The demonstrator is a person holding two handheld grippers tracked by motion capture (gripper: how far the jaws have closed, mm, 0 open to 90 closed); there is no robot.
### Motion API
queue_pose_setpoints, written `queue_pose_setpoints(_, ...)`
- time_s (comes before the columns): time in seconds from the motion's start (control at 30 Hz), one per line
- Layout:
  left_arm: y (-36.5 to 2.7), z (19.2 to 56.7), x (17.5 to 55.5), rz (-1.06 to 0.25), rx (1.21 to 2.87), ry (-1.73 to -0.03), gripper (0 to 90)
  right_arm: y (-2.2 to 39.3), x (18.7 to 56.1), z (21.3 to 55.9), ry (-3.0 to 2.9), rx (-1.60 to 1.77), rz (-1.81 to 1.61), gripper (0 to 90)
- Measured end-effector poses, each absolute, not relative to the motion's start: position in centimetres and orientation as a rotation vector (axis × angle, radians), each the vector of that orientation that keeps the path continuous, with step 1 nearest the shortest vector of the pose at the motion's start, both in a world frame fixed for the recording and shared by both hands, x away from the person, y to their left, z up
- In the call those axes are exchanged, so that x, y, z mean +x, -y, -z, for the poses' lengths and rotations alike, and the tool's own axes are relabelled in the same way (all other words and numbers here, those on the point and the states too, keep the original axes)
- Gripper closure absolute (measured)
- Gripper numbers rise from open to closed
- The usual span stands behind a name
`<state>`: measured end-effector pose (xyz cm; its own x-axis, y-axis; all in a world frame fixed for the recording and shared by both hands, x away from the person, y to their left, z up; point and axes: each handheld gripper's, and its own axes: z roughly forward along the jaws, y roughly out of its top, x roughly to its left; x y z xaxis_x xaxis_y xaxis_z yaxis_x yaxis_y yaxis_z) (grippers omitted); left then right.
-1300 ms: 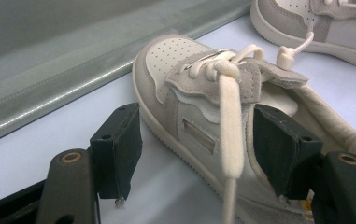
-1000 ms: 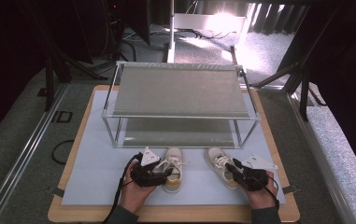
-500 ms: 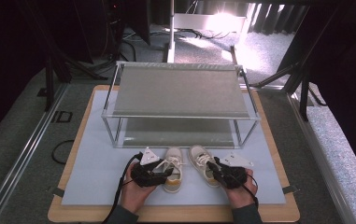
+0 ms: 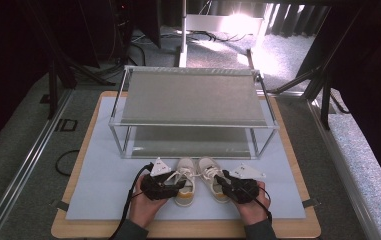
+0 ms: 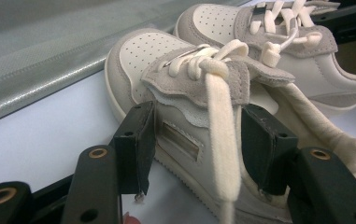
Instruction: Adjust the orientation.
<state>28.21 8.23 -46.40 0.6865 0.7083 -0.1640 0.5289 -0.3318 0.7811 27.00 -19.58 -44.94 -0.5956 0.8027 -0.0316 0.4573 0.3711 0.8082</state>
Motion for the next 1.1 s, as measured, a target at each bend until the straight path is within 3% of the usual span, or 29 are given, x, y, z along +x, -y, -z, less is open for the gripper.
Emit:
queue_pose_setpoints(0.67, -8.0, 46.1, 27.8, -0.29, 2.03, -0.946, 57.0, 20.0, 26.3, 45.4, -2.355, 1.111, -1.223, 63.1)
queue_pose_setpoints(1.1, -8.1, 45.8, 26.8, -0.255, 2.039, -0.957, 54.0, 19.6, 25.7, 45.3, -2.387, 1.097, -1.29, 58.6)
